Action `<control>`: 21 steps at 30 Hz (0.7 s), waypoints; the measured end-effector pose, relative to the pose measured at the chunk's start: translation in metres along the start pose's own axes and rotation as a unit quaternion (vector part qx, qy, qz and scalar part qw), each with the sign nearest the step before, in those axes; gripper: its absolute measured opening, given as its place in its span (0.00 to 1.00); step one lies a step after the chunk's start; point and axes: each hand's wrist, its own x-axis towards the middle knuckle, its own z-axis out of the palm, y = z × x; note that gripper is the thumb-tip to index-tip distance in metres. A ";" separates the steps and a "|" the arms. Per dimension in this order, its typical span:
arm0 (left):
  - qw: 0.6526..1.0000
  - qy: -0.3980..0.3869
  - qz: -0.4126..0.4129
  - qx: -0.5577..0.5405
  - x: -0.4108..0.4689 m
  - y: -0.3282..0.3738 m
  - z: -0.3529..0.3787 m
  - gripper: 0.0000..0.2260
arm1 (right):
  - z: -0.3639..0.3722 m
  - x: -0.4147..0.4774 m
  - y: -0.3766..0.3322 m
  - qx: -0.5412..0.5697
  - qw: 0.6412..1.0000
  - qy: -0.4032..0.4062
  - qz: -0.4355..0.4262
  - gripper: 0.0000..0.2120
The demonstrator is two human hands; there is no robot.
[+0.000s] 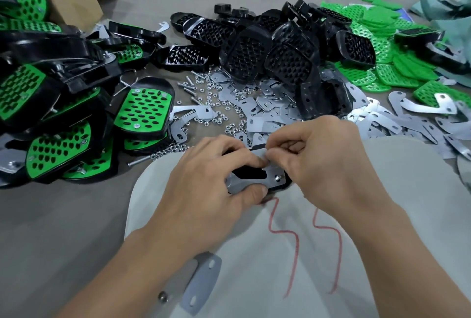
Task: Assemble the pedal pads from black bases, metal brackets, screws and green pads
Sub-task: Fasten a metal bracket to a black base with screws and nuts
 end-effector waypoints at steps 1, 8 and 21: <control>1.000 0.002 0.001 0.002 0.000 0.000 0.000 0.14 | 0.000 -0.001 0.001 -0.003 1.000 -0.002 -0.006 0.03; 1.000 0.005 0.001 0.000 0.000 0.001 0.000 0.15 | 0.000 -0.001 0.002 0.001 1.000 0.007 0.002 0.02; 1.000 0.003 -0.005 -0.010 0.000 0.003 0.000 0.14 | 0.002 -0.002 -0.002 -0.005 0.999 0.033 0.004 0.08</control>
